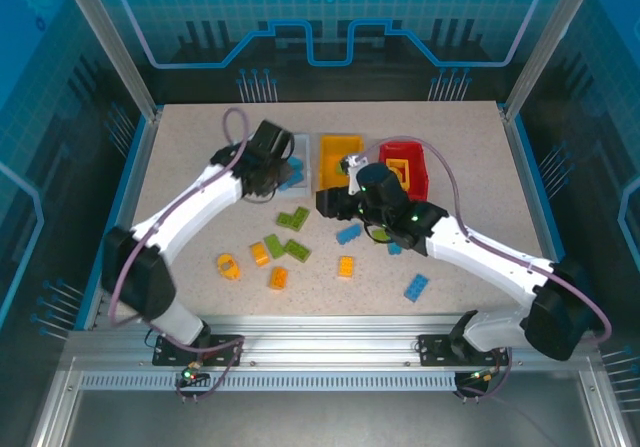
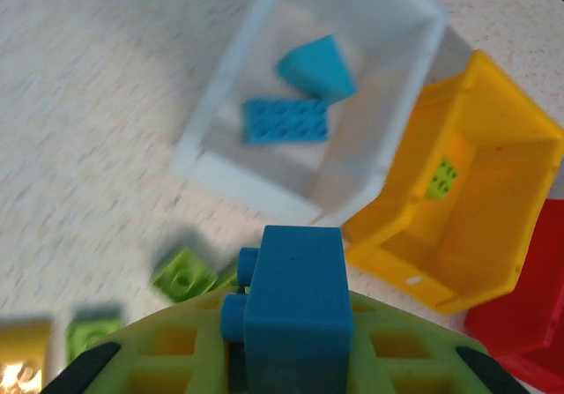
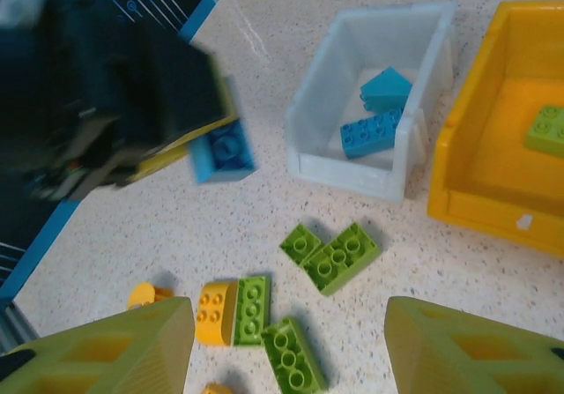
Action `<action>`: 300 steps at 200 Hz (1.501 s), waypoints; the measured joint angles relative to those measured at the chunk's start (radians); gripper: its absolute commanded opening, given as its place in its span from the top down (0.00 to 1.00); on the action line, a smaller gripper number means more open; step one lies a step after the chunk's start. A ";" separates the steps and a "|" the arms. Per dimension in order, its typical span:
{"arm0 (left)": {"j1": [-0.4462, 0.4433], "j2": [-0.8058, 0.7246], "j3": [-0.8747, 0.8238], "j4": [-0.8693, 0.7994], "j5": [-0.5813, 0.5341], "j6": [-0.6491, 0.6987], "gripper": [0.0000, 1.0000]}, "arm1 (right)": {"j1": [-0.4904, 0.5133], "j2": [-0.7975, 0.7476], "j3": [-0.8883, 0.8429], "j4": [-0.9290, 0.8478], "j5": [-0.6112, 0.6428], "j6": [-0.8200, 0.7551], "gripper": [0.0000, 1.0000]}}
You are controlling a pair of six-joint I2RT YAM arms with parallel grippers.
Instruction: Sort the legos into containers by color
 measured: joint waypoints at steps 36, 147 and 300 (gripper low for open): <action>0.042 0.292 0.287 -0.019 -0.038 0.217 0.87 | -0.021 0.060 0.034 0.094 0.001 -0.015 0.37; 0.080 0.568 0.493 -0.066 -0.131 0.449 0.66 | -0.034 -0.024 -0.133 0.203 0.055 0.035 0.36; -0.077 0.079 0.149 0.048 -0.108 0.445 0.50 | -0.189 -0.021 -0.112 -0.346 0.221 0.359 0.43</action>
